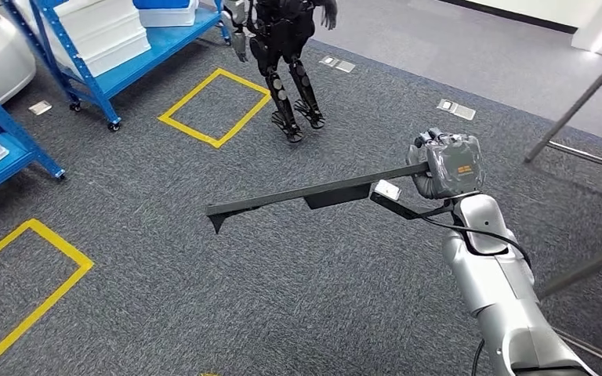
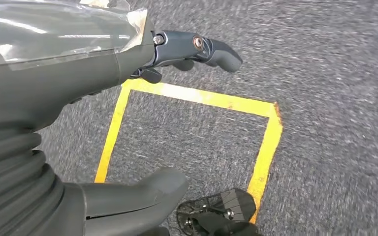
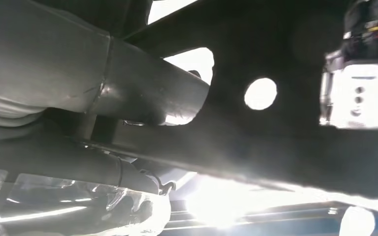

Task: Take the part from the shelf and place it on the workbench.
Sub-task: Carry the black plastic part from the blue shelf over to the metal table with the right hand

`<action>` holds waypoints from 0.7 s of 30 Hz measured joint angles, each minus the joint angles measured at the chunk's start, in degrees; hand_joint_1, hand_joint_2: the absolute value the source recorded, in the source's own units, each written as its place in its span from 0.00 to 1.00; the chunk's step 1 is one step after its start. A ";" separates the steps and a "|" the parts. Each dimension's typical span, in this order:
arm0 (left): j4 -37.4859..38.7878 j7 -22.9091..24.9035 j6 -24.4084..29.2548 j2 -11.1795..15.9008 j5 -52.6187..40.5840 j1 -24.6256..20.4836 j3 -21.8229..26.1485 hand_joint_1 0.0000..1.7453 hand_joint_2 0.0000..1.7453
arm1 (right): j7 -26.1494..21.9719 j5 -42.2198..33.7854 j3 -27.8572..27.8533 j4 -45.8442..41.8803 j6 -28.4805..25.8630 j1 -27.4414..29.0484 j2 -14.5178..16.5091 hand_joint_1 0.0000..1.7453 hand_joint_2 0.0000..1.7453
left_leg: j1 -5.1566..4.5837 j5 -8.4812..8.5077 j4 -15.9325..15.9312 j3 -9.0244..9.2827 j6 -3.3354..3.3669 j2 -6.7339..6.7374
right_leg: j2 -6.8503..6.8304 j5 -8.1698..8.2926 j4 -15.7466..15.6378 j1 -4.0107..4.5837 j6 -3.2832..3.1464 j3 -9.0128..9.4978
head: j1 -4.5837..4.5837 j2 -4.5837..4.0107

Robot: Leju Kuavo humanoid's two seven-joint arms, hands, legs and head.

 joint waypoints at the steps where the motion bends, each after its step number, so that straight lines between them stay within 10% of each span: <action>1: 0.00 -0.03 -0.03 -0.04 -0.05 -0.04 0.00 0.00 1.00 | -0.02 -0.42 -0.34 -0.08 -0.07 0.05 -0.22 1.00 0.00 | -0.04 -0.05 -0.01 0.10 -0.26 0.58 | 0.78 0.18 -0.03 0.21 -0.45 -0.07 | -0.07 0.00; 4: -0.01 -0.06 -0.15 -0.14 -0.30 -0.23 -0.01 0.00 1.00 | -0.19 -1.50 -1.66 -0.49 -0.27 0.10 -0.99 1.00 0.00 | 0.47 -1.68 1.69 -0.45 -1.26 -1.57 | 2.75 0.66 -0.36 -0.69 -1.81 -0.12 | -0.37 0.00; 6: -0.01 0.06 -0.18 -0.14 -0.43 -0.19 -0.01 0.00 1.00 | -0.26 -1.77 -2.26 -0.67 -0.41 0.13 -1.28 1.00 0.00 | 0.81 -5.54 7.86 -3.03 -1.68 -5.33 | 4.08 0.90 -0.47 -0.90 -2.50 -0.13 | -0.67 0.00; 9: 0.01 0.46 -0.14 -0.15 -0.53 -0.07 0.00 0.00 1.00 | -0.35 -1.84 -2.94 -0.68 -0.51 0.79 -1.85 1.00 0.00 | 0.88 -8.82 16.69 -7.37 -1.79 -6.75 | 6.59 1.06 -0.43 -0.60 -2.87 -0.26 | -0.77 0.00; 13: 0.01 0.64 0.09 -0.10 -1.03 0.00 -0.01 0.00 1.00 | -0.37 -2.19 -4.67 -0.98 -1.27 2.23 -3.83 1.00 0.00 | 1.03 -1.52 5.42 -2.49 -0.74 -9.90 | 9.66 1.20 -0.14 -0.38 -2.74 -0.27 | -0.83 0.00; 15: 0.02 0.77 0.11 -0.08 -1.19 0.09 -0.02 0.00 1.00 | -0.50 -2.40 -5.68 -1.27 -1.62 2.80 -4.97 1.00 0.00 | 1.05 -0.23 1.37 -0.76 -0.25 -11.78 | 10.98 1.50 -0.04 -0.39 -2.23 -0.83 | -0.72 0.00; 17: 0.02 0.91 0.11 -0.11 -1.40 0.09 -0.03 0.00 1.00 | -0.69 -2.55 -6.54 -1.72 -1.78 3.54 -6.12 1.00 0.00 | 0.88 -0.16 0.61 -0.47 0.19 -10.61 | 12.47 2.04 -0.36 -0.45 -1.35 -1.42 | -0.68 0.00; 21: 0.01 1.08 0.25 -0.31 -1.78 -0.09 -0.04 0.00 1.00 | -0.94 -2.62 -8.02 -2.99 -1.84 4.83 -8.08 1.00 0.00 | 0.78 1.05 -1.55 0.53 1.48 -7.32 | 6.72 -0.93 6.01 -0.38 -1.09 -5.16 | -0.18 0.00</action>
